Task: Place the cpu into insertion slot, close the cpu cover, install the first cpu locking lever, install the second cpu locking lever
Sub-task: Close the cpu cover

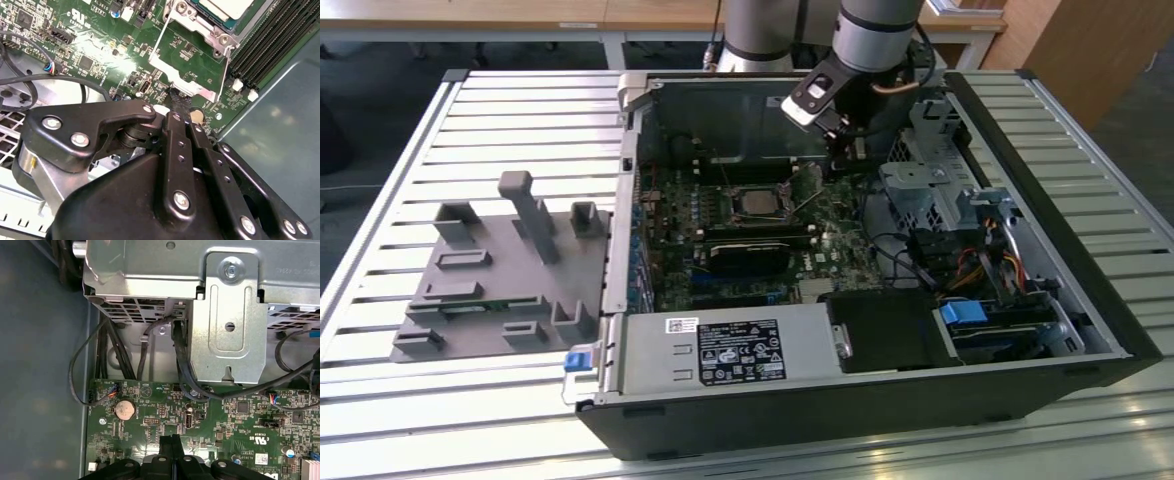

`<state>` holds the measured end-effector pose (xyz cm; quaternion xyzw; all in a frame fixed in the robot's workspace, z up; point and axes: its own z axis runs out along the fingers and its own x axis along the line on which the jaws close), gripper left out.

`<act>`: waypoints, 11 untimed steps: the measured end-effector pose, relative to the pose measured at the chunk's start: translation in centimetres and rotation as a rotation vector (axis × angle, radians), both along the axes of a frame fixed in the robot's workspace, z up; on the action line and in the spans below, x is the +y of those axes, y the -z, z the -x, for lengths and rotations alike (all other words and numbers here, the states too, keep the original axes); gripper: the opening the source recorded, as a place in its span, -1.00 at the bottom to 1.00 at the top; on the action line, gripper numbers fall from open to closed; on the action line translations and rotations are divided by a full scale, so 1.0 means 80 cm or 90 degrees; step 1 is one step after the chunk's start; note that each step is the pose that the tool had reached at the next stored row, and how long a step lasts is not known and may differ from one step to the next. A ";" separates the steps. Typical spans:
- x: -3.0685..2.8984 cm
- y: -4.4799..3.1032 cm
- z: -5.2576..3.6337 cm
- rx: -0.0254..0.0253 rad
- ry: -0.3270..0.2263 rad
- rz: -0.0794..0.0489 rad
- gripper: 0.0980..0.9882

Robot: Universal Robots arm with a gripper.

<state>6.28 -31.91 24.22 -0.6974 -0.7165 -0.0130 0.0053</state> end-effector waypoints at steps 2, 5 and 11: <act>0.0000 0.0001 0.000 0.0002 0.000 0.000 -0.98; 0.0000 0.0004 0.001 0.0002 0.000 0.000 -0.98; 0.0001 0.0005 0.005 0.0001 0.000 0.000 -0.98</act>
